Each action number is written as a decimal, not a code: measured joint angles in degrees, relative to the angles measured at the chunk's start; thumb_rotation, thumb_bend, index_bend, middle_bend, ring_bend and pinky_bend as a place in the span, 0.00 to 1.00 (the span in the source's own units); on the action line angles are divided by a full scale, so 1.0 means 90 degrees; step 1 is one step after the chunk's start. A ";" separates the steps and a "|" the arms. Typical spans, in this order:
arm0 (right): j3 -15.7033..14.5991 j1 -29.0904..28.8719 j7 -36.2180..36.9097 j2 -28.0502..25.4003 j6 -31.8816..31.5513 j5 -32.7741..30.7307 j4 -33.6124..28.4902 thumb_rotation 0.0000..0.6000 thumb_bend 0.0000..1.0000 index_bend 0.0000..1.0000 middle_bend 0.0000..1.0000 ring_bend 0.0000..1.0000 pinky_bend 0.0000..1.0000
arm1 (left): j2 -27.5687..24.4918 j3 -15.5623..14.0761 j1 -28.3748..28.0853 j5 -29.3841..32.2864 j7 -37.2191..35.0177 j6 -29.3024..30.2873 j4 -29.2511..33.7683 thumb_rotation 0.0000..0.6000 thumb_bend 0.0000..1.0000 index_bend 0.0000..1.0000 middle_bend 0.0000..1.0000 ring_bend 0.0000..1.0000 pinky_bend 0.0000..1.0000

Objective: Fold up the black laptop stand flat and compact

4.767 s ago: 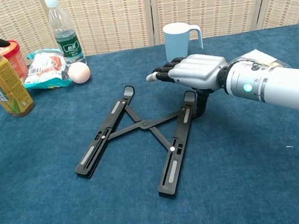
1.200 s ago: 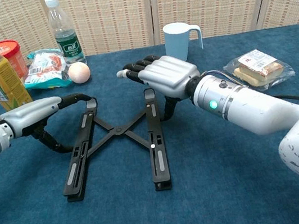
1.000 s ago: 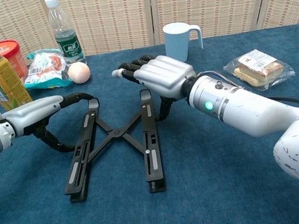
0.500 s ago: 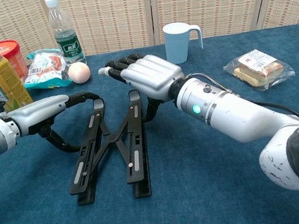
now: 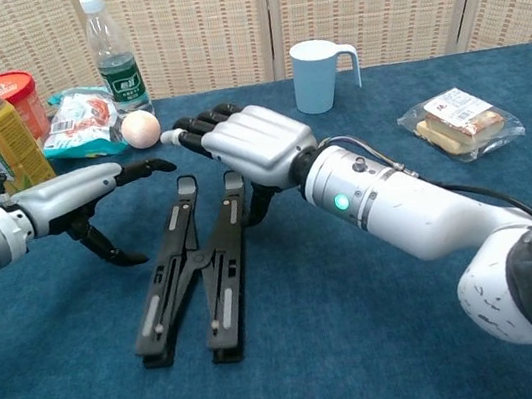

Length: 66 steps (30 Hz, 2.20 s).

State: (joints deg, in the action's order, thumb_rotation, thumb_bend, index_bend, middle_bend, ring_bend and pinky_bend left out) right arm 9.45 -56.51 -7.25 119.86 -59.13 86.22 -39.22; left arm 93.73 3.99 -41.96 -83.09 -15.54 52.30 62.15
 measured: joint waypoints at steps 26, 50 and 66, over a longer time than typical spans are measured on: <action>-0.1065 -0.1713 0.1738 -0.3425 0.2804 0.1384 -0.3866 1.00 0.00 0.00 0.00 0.00 0.00 | -0.1341 0.0161 0.0969 0.0680 0.0886 0.0885 0.1423 1.00 0.15 0.00 0.00 0.00 0.00; -0.1703 -0.2686 0.2821 -0.2361 0.2834 0.2062 -0.2243 1.00 0.00 0.00 0.00 0.00 0.00 | -0.1226 0.0263 0.1177 0.0709 0.0469 0.0938 0.1033 1.00 0.15 0.00 0.00 0.00 0.00; -0.1940 -0.2912 0.3294 -0.1971 0.2564 0.2103 -0.1561 1.00 0.07 0.00 0.12 0.00 0.00 | -0.1160 0.0286 0.1230 0.0620 0.0290 0.0955 0.0885 1.00 0.15 0.00 0.00 0.00 0.00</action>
State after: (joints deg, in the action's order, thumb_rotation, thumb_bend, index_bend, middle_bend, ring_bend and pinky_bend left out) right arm -8.01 -82.72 22.40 102.11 -36.06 105.14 -53.27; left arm 83.29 6.57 -30.89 -77.51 -12.93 60.90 70.12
